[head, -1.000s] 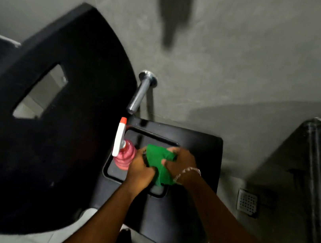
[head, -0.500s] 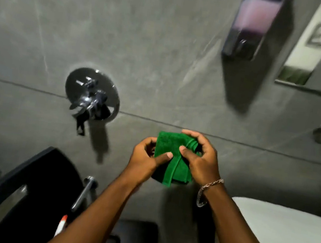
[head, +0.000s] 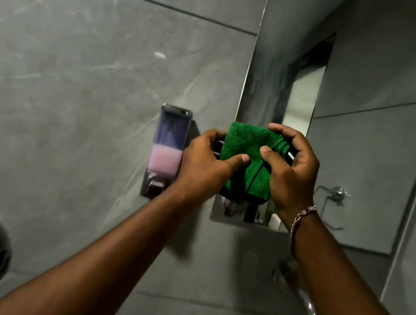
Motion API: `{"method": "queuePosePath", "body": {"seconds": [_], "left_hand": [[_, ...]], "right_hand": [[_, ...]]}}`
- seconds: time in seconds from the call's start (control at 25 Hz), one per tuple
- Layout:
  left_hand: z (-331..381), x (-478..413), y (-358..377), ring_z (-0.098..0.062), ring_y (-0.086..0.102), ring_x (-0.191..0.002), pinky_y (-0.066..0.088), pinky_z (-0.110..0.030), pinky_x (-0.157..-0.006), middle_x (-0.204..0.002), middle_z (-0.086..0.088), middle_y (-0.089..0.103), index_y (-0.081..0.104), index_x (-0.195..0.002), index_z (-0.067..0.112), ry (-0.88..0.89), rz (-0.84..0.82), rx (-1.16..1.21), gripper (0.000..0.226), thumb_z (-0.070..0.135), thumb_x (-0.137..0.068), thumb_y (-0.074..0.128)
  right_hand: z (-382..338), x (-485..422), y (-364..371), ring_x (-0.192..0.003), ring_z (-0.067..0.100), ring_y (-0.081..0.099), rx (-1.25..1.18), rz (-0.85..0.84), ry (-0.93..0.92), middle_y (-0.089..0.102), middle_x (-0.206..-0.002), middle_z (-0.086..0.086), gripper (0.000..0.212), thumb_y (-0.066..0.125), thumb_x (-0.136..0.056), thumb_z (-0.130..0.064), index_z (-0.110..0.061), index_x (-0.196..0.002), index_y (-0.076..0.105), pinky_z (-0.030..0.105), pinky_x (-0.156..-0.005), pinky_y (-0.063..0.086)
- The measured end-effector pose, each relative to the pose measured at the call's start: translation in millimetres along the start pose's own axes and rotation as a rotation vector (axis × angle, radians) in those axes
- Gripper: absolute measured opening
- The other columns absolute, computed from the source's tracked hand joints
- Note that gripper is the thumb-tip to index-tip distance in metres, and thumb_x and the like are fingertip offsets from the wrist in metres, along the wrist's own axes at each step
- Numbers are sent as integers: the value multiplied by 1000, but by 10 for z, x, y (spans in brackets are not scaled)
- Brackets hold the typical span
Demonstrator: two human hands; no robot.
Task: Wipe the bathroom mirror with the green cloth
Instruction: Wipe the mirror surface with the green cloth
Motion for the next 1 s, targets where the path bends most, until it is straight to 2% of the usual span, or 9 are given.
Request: {"method": "queuePosePath", "body": {"seconds": [0.2,0.32,0.4,0.48,0.56,0.64,0.76,0.84,1.0], "left_hand": [[794,-1065,159,-13,67,-87,58,-26,-75,-95,-2,70,60,-115,13,400,56,-266,34,27,-84,63],[1169,-1615,-28,-23,62,-95,53,-36,-85,-109,-8,67,59,-109,13,613,176,-632,26,23,-85,58],[1265,-2038,-152,-31,56,-113,45,-40,-96,-128,-13,58,52,-122,11,659,192,-900,37,18,-85,55],[1340,-2494,-226,-31,30,-142,24,-42,-116,-153,-14,35,35,-142,9,667,144,-1119,56,18,-89,49],[1419,-2860,-229,-23,0,-150,0,-40,-122,-163,-9,3,9,-151,12,670,92,-1269,66,32,-95,36],[1452,-3087,-190,-19,-11,-149,-7,-40,-121,-162,-6,-10,-5,-151,13,697,131,-1370,74,51,-91,17],[1492,-3193,-164,-18,-14,-148,-8,-41,-122,-162,-6,-13,-10,-150,15,746,250,-1413,80,59,-85,3],[1544,-3278,-162,-18,-14,-148,-7,-42,-122,-162,-6,-13,-10,-150,15,750,281,-1402,82,61,-84,3],[1594,-3360,-114,-19,-14,-149,-8,-44,-121,-162,-7,-12,-9,-149,14,732,299,-1408,84,61,-82,1]], "right_hand": [[-152,-1247,-147,-101,15,64,-32,101,-118,67,-96,-14,40,60,-77,5,-31,-90,68,46,-96,54],[-308,-1849,-109,-91,10,62,0,137,-185,66,-86,-16,40,57,-76,6,-32,-77,67,38,-90,54],[-429,-2266,-29,-82,2,61,-2,140,-235,67,-81,-15,39,54,-75,7,-30,-73,67,29,-82,52],[-634,-2728,46,-83,2,63,47,196,-312,70,-84,-9,38,53,-75,7,-27,-75,70,26,-84,52],[-875,-3137,113,-95,12,65,143,249,-387,72,-99,2,35,51,-77,5,-22,-81,73,29,-93,52],[-1003,-3411,195,-112,20,60,335,271,-449,66,-119,11,35,49,-79,2,-19,-90,74,31,-102,45],[-931,-3444,524,-144,25,31,878,262,-520,44,-151,8,39,42,-83,-20,-17,-114,66,50,-120,14],[-784,-3375,809,-150,25,17,1105,224,-593,34,-157,11,66,31,-86,-47,-8,-136,49,55,-121,-1],[-804,-3599,1048,-152,25,4,1142,146,-567,19,-163,11,77,27,-93,-58,-8,-152,19,49,-122,-3]]}}
Point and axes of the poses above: each hand's wrist, its own x-axis away from the middle knuckle, its own y-axis out of the palm, z = x × y, the point moved 8 cm from there along -x, towards the middle knuckle
